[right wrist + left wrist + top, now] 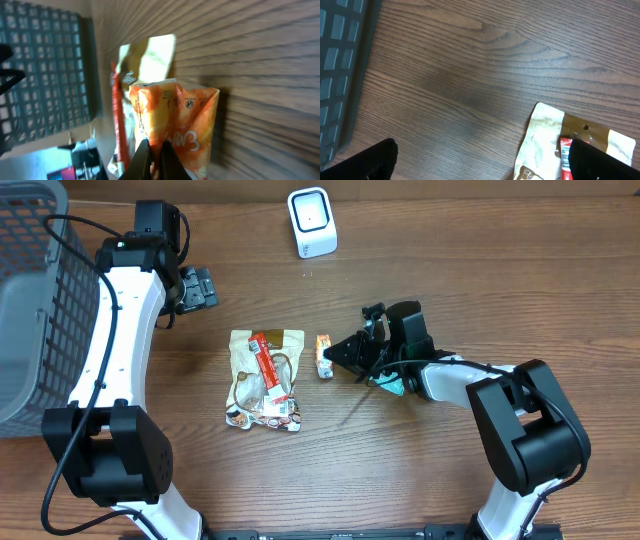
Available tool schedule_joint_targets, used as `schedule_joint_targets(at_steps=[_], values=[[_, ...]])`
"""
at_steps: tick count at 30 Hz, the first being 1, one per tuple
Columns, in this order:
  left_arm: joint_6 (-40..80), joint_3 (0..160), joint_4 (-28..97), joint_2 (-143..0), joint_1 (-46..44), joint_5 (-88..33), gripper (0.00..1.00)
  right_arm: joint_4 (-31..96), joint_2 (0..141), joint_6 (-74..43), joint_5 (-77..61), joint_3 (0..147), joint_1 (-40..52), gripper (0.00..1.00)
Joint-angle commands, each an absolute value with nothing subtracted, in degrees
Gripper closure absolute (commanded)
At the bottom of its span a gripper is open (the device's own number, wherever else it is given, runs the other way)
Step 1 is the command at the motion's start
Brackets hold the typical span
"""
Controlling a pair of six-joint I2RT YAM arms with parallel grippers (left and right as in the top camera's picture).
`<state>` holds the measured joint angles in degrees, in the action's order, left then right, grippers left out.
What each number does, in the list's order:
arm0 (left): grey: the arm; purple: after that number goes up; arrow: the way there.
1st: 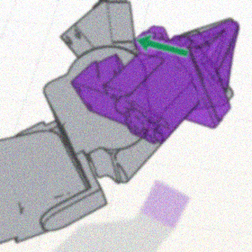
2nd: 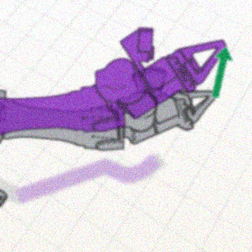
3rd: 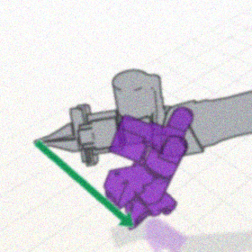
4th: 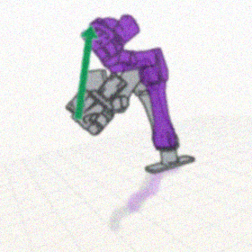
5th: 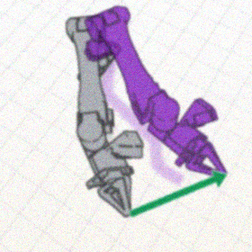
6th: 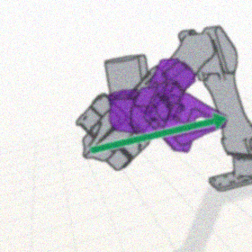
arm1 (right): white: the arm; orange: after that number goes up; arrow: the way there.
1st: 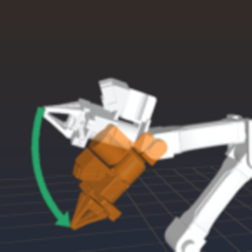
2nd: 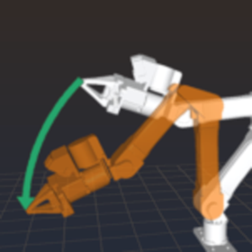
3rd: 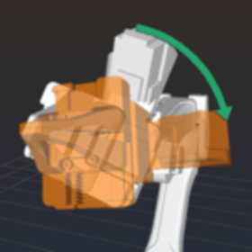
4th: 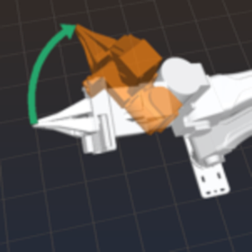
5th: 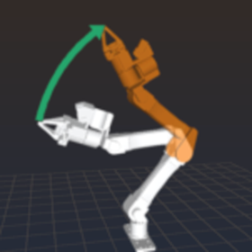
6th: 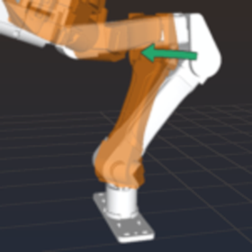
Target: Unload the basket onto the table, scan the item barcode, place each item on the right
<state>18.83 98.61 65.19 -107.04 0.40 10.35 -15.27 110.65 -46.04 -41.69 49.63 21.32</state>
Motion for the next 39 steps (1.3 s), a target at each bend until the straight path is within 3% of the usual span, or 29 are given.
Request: schedule_joint_targets(at_steps=[1,14,22,39], values=[[17.5,99.5,65.3,-106.0,0.2,10.9,0.01,-17.7,111.7,-48.0,-38.8,49.1,22.9,0.96],[17.5,99.5,65.3,-106.0,0.2,10.9,0.00,-19.0,114.9,-48.4,-38.0,49.1,24.1,0.95],[17.5,99.5,65.3,-106.0,0.2,10.9,0.00,-20.5,113.8,-48.4,-38.6,49.2,24.0,0.73],[17.5,99.5,65.3,-106.0,0.2,10.9,0.00,-20.3,111.3,-48.4,-38.2,49.2,24.0,0.62]])
